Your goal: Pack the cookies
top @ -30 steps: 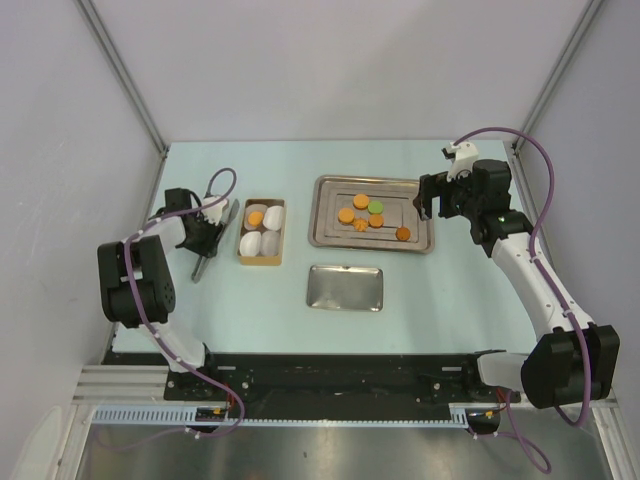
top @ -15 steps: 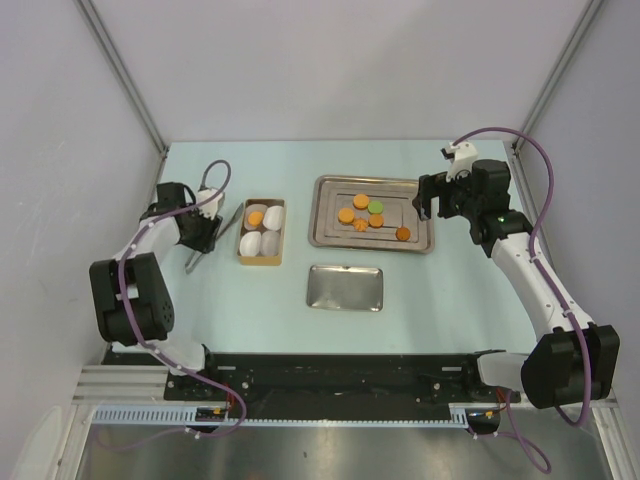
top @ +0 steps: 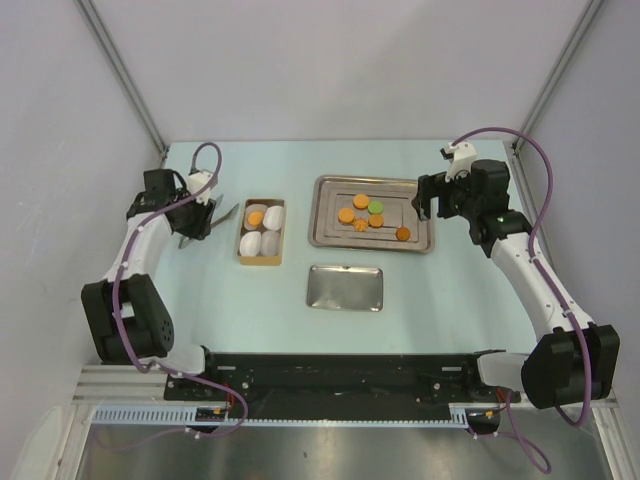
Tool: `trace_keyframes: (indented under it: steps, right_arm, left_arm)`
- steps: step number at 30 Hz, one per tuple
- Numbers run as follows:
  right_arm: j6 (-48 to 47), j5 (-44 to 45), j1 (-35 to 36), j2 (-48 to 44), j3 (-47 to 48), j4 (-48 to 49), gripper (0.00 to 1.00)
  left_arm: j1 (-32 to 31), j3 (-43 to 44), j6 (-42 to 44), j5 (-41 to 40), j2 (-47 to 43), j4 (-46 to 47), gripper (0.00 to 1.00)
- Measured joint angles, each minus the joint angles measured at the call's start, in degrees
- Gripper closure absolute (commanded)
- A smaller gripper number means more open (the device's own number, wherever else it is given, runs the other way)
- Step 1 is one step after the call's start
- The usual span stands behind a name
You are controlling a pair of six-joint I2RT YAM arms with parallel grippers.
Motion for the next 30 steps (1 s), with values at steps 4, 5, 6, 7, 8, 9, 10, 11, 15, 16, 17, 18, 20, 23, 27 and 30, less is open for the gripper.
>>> trace_keyframes:
  steps: [4, 5, 6, 7, 8, 9, 10, 11, 15, 16, 17, 18, 20, 23, 27, 30]
  right_arm:
    - [0.0, 0.1, 0.1, 0.0, 0.0, 0.0, 0.00]
    - [0.0, 0.1, 0.1, 0.0, 0.0, 0.0, 0.00]
    - [0.0, 0.1, 0.1, 0.0, 0.0, 0.0, 0.00]
    - [0.0, 0.1, 0.1, 0.0, 0.0, 0.0, 0.00]
    - [0.0, 0.1, 0.1, 0.0, 0.0, 0.0, 0.00]
    - [0.0, 0.1, 0.1, 0.0, 0.0, 0.0, 0.00]
    - [0.0, 0.1, 0.1, 0.0, 0.0, 0.0, 0.00]
    - [0.0, 0.1, 0.1, 0.0, 0.0, 0.0, 0.00]
    - [0.0, 0.1, 0.1, 0.0, 0.0, 0.0, 0.00]
    - [0.0, 0.1, 0.1, 0.0, 0.0, 0.0, 0.00]
    - [0.0, 0.2, 0.1, 0.0, 0.0, 0.0, 0.00]
    - [0.0, 0.2, 0.2, 0.0, 0.0, 0.0, 0.00]
    - [0.0, 0.3, 0.2, 0.0, 0.0, 0.0, 0.00]
    - [0.0, 0.5, 0.2, 0.0, 0.0, 0.0, 0.00]
    - [0.0, 0.6, 0.2, 0.0, 0.0, 0.0, 0.00]
    - [0.0, 0.6, 0.2, 0.0, 0.0, 0.0, 0.00]
  left_arm:
    - [0.0, 1.0, -0.9, 1.2, -1.7, -1.5, 0.51]
    - [0.0, 1.2, -1.0, 1.3, -2.1, -1.8, 0.52]
    - [0.0, 1.4, -1.3, 1.8, -2.7, -2.0, 0.52]
    - [0.0, 1.5, -1.5, 2.1, -3.2, -2.1, 0.51]
    - [-0.1, 1.5, -1.9, 2.4, -3.9, -2.1, 0.52]
    - [-0.1, 1.5, -2.3, 2.8, -4.7, -2.1, 0.51]
    - [-0.2, 1.5, -2.5, 3.2, -5.5, -2.2, 0.51]
    - [-0.2, 1.5, -3.0, 3.8, -6.3, -2.2, 0.51]
    - [-0.9, 1.5, -5.1, 6.5, -9.1, -2.1, 0.50]
    - [-1.3, 1.5, -5.6, 7.1, -9.6, -2.1, 0.50]
    - [-1.8, 1.5, -6.4, 8.0, -10.1, -1.9, 0.50]
    - [-2.4, 1.5, -6.8, 8.5, -10.3, -1.9, 0.50]
    - [-4.4, 1.5, -7.9, 9.4, -10.6, -1.5, 0.50]
    - [-8.0, 1.5, -9.4, 10.1, -10.6, -0.9, 0.50]
    - [-12.8, 1.5, -11.4, 11.2, -10.2, 1.0, 0.50]
    - [-15.1, 1.5, -12.9, 12.0, -8.9, 2.5, 0.51]
